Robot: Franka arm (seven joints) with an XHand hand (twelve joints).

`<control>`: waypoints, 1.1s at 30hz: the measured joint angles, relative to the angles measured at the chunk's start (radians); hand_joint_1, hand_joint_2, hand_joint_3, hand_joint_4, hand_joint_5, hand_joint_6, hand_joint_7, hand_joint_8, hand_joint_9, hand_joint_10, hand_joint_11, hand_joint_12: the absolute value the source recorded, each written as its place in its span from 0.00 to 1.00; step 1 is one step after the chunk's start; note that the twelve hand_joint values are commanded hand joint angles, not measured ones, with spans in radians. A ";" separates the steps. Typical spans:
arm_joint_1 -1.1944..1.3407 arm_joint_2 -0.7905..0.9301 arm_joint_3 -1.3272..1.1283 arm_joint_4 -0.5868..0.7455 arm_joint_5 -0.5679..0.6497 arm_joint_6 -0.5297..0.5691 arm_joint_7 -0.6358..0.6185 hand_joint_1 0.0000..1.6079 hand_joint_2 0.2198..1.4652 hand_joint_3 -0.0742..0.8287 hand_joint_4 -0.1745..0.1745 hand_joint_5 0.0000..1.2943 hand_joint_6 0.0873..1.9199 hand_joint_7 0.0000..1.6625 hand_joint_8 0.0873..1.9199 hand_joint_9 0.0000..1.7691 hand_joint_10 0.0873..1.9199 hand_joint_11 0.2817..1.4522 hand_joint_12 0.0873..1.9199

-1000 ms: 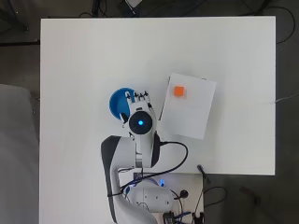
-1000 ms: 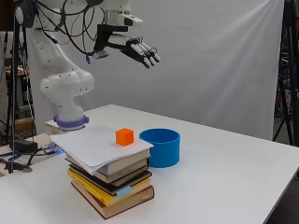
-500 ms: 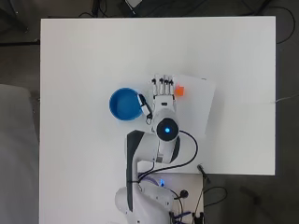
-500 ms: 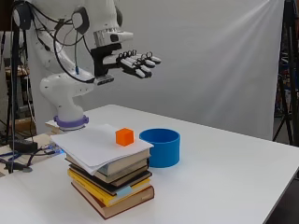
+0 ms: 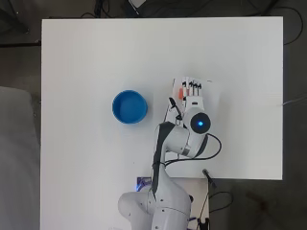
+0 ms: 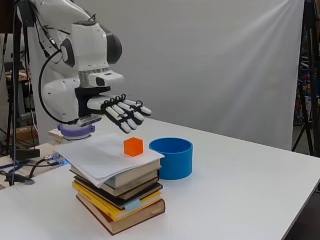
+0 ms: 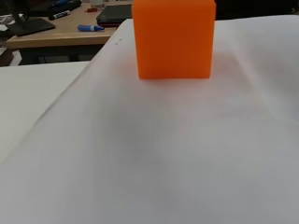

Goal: Teleoperate dual arm-hand system to pick and place objects

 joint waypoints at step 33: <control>0.039 -0.017 0.273 0.065 0.279 -0.174 -0.061 0.54 0.85 0.08 1.00 0.52 0.75 0.55 1.00 0.71 1.00 0.60 0.98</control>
